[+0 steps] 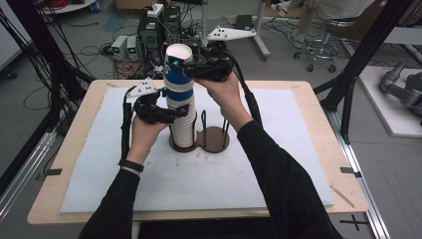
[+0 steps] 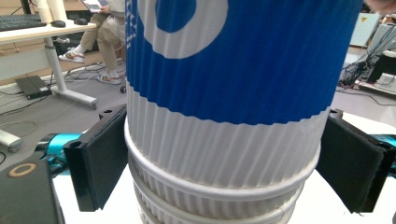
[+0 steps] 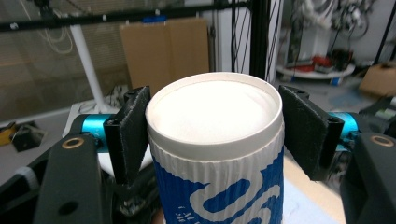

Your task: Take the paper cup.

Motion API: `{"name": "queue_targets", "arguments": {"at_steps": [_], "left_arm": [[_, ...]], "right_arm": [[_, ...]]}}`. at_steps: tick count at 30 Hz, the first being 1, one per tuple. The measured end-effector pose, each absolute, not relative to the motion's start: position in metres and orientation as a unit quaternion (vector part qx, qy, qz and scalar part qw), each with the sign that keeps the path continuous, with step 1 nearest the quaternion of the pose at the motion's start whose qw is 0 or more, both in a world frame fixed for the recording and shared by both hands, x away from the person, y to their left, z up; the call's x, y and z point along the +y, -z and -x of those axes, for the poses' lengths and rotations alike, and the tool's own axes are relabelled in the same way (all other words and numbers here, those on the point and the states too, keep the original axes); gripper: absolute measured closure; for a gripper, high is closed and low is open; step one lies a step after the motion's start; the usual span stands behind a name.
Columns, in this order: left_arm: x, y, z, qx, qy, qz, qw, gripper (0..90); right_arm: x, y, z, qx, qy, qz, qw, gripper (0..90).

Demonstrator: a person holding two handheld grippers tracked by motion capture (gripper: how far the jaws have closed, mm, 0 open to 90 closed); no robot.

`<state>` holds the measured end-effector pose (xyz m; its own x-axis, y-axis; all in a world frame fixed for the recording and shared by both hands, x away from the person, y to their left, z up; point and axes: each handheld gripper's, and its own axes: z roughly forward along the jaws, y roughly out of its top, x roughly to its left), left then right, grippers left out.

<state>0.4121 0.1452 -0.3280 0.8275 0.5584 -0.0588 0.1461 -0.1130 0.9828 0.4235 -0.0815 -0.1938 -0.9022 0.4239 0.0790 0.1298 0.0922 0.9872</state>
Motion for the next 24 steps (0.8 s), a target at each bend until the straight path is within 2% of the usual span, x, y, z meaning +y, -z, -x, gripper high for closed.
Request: {"name": "queue_targets", "arguments": {"at_steps": [13,18,19,24], "left_arm": [[0.146,0.329,-0.413,0.238,-0.166,-0.727,0.622,11.1],[0.146,0.328,-0.412,0.238,-0.167,-0.728,0.621,11.0],[0.146,0.328,-0.412,0.238,-0.167,-0.728,0.621,11.0],[0.146,0.328,-0.412,0.238,-0.167,-0.729,0.619,11.0]], "right_arm": [[-0.107,0.156,-0.405,0.688,-0.695,-0.163,0.130,29.8],[-0.121,0.151,-0.397,0.696,-0.687,-0.159,0.137,29.8],[-0.129,0.150,-0.391,0.705,-0.675,-0.155,0.154,29.8],[-0.148,0.156,-0.380,0.712,-0.670,-0.148,0.148,29.8]]}}
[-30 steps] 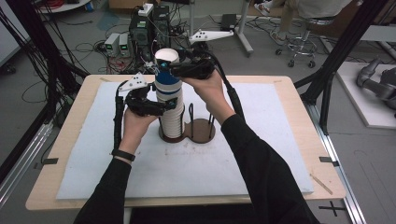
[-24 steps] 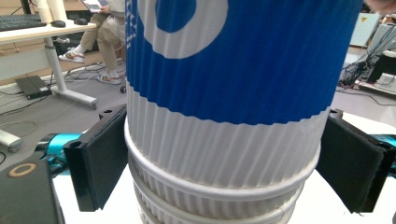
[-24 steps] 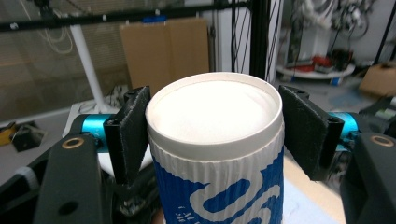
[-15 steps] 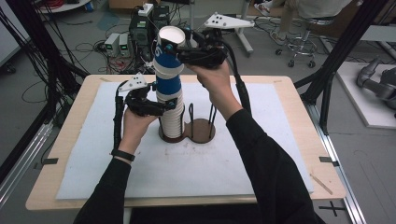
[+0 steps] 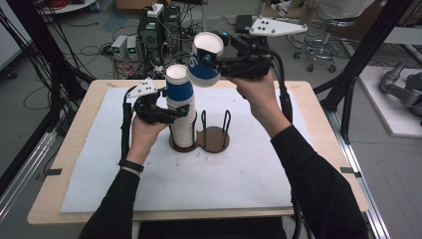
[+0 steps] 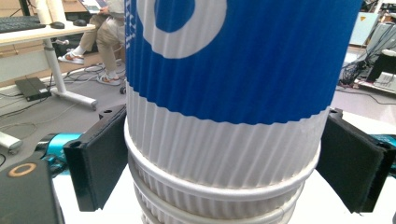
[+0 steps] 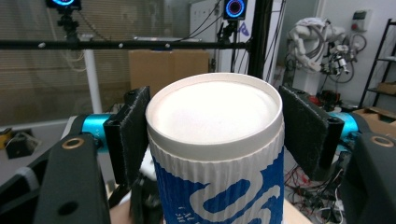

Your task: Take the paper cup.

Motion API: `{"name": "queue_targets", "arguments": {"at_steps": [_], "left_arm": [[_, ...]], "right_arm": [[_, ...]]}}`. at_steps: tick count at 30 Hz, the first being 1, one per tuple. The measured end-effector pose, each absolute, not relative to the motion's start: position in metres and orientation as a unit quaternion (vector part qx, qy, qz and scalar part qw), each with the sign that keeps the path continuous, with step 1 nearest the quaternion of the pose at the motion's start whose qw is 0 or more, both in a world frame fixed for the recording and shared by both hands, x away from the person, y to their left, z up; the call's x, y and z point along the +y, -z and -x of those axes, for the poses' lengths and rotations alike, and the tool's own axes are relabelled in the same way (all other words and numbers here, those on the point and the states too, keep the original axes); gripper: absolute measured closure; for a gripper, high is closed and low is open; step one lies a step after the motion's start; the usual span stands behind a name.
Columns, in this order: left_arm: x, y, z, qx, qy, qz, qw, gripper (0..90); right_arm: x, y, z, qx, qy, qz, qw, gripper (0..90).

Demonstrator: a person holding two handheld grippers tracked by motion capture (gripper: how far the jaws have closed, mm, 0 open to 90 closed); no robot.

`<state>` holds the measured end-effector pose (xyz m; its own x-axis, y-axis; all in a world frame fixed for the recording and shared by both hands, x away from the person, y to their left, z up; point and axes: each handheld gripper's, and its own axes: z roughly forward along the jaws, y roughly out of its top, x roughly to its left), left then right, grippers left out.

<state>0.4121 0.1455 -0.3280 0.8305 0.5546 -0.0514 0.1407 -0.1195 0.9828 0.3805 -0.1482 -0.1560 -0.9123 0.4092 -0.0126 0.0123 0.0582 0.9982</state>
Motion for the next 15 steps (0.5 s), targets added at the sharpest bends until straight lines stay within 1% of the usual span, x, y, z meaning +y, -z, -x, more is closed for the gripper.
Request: {"name": "queue_targets", "arguments": {"at_steps": [7,11,12,13,14,15], "left_arm": [[0.145,0.328,-0.411,0.240,-0.170,-0.729,0.618,11.0],[0.145,0.328,-0.412,0.240,-0.170,-0.729,0.618,11.0],[0.145,0.328,-0.412,0.240,-0.170,-0.729,0.618,11.0],[0.145,0.328,-0.412,0.241,-0.170,-0.729,0.618,11.0],[0.145,0.328,-0.412,0.242,-0.171,-0.729,0.617,11.0],[0.144,0.328,-0.411,0.243,-0.173,-0.729,0.616,10.9]], "right_arm": [[-0.170,0.176,-0.367,0.718,-0.667,-0.149,0.129,29.8],[-0.185,0.198,-0.354,0.727,-0.661,-0.149,0.108,29.8],[-0.185,0.198,-0.354,0.727,-0.661,-0.149,0.108,29.8],[-0.191,0.209,-0.348,0.730,-0.660,-0.145,0.099,29.8],[-0.191,0.209,-0.348,0.730,-0.660,-0.145,0.099,29.8],[-0.196,0.222,-0.341,0.737,-0.652,-0.141,0.107,29.8]]}}
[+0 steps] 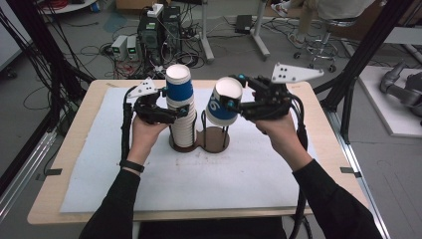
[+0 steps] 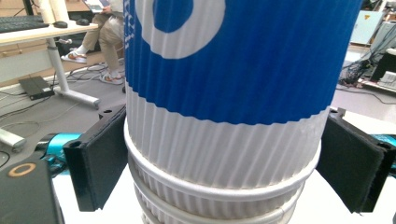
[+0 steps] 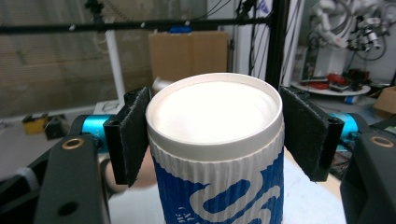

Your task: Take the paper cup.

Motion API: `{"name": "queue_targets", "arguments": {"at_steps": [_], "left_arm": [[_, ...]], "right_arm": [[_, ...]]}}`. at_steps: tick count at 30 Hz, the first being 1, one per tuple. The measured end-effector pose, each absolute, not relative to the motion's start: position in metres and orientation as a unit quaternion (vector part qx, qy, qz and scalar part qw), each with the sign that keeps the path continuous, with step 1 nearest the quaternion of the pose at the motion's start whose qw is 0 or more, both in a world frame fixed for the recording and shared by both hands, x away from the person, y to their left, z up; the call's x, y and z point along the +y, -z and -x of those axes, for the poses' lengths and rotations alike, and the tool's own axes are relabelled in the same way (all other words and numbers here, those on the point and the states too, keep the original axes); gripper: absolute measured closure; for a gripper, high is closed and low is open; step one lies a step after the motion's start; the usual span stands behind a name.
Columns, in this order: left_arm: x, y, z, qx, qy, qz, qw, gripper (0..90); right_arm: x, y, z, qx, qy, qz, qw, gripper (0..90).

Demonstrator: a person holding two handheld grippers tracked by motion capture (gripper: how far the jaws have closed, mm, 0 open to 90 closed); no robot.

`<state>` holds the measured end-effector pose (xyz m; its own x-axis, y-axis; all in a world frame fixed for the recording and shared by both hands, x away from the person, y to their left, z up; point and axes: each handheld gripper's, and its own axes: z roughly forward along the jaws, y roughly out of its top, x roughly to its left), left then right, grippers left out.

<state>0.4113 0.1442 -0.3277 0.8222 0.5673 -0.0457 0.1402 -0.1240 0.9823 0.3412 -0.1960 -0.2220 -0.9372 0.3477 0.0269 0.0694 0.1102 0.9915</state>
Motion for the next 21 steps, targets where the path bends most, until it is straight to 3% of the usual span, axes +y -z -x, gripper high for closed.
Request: {"name": "queue_targets", "arguments": {"at_steps": [11,21], "left_arm": [[0.143,0.327,-0.410,0.249,-0.177,-0.730,0.611,10.9],[0.143,0.327,-0.410,0.251,-0.175,-0.731,0.610,10.7]], "right_arm": [[-0.216,0.283,-0.322,0.752,-0.635,-0.158,0.076,29.8],[-0.230,0.315,-0.314,0.750,-0.633,-0.180,0.065,29.7]]}}
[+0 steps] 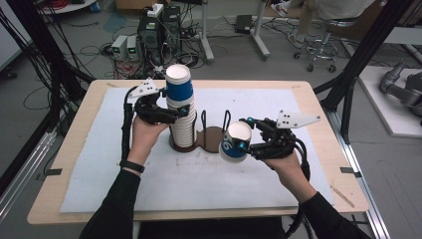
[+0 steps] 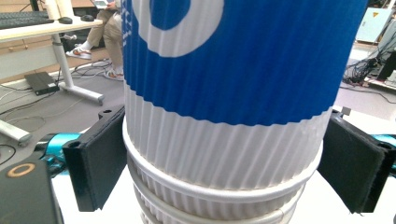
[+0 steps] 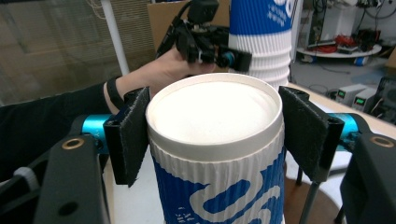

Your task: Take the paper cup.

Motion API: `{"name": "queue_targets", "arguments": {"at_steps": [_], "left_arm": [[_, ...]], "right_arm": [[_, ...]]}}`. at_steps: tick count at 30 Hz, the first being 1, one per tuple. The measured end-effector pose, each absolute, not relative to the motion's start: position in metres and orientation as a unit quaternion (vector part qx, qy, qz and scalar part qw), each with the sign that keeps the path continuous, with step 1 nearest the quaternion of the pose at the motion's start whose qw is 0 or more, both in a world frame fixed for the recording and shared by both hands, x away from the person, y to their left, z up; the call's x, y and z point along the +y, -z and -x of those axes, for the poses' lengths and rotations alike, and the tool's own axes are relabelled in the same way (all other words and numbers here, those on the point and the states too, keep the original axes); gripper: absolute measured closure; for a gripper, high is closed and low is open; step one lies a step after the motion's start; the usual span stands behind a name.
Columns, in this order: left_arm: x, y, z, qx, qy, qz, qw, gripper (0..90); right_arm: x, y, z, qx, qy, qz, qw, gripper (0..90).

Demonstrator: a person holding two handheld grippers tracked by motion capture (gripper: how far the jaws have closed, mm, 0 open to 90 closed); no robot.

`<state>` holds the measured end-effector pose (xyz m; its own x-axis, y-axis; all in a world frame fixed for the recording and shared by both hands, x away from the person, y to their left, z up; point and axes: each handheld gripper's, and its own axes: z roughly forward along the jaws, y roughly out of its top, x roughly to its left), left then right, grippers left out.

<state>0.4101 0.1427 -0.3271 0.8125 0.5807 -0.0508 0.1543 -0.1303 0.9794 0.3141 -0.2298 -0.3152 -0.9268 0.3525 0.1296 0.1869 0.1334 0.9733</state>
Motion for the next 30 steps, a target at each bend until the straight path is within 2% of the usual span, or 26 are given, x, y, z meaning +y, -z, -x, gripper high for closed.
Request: {"name": "queue_targets", "arguments": {"at_steps": [7,12,30], "left_arm": [[0.143,0.328,-0.411,0.251,-0.176,-0.736,0.603,8.7],[0.143,0.329,-0.412,0.254,-0.168,-0.736,0.604,7.2],[0.160,0.314,-0.390,0.277,-0.211,-0.725,0.594,1.7]], "right_arm": [[-0.240,0.337,-0.316,0.752,-0.625,-0.202,0.059,29.7],[-0.240,0.341,-0.316,0.752,-0.623,-0.207,0.054,29.7],[-0.248,0.348,-0.319,0.752,-0.619,-0.219,0.056,29.6]]}}
